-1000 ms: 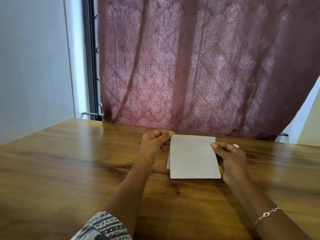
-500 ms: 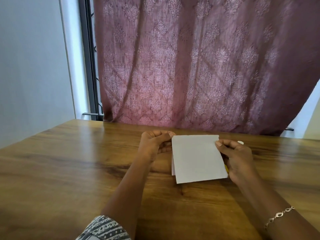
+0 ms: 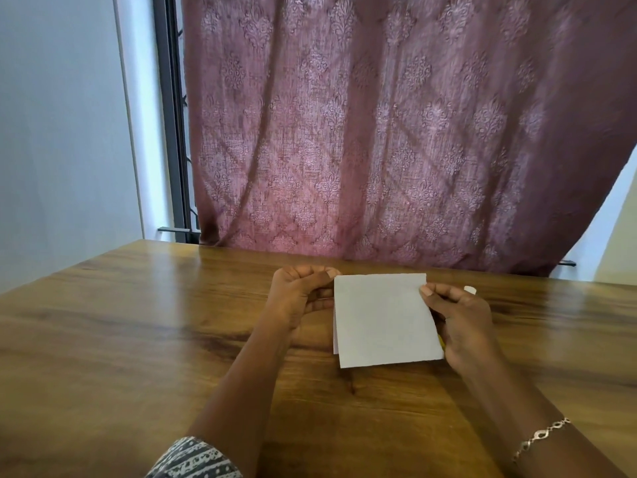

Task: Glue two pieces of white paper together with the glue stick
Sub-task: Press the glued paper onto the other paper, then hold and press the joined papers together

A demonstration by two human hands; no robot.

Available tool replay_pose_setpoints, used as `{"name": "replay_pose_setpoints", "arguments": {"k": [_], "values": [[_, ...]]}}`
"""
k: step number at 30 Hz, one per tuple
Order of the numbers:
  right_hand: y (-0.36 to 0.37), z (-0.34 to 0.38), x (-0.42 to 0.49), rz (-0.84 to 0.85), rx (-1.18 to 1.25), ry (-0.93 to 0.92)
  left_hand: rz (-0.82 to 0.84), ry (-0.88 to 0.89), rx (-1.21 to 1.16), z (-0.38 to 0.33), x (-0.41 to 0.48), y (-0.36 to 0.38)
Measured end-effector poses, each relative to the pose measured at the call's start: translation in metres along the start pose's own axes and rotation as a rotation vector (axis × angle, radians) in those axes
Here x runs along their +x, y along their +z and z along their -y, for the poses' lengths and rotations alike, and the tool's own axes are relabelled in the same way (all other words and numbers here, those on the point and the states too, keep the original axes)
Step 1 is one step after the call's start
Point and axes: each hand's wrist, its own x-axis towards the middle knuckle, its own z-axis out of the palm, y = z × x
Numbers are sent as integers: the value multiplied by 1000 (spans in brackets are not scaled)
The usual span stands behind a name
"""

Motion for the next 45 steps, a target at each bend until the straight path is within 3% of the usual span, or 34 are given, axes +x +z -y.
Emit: {"name": "replay_pose_setpoints", "arguments": {"k": [20,36,40,45], "values": [[1,-2,1,-15,33,-10,160,116,51,-5,-8,5],[7,0,-6,-37,-2,-15,12,171,33,-2,-6,5],[14,-3,-6,-89,-82,-186,-87,252,40,-2,-7,6],[27,12,-18,-182,-391,-830,-186,421,190,-4,-8,10]]}}
